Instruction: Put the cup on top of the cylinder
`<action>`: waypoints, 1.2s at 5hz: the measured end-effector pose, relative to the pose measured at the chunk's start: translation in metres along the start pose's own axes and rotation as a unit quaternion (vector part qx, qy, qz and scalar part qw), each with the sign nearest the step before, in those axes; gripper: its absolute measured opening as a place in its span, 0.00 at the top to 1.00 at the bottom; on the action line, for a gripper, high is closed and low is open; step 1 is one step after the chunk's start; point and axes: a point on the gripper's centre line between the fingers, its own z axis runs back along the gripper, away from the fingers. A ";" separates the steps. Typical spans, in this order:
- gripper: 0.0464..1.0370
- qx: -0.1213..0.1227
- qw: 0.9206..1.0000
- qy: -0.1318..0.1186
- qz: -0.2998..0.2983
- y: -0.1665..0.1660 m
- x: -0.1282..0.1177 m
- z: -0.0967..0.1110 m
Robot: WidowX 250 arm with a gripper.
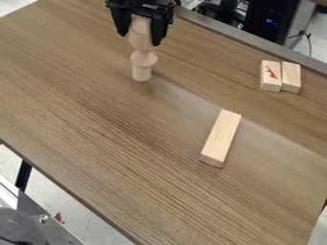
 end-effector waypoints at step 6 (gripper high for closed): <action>0.04 0.003 1.000 -0.023 -0.003 -0.002 -0.012 0.033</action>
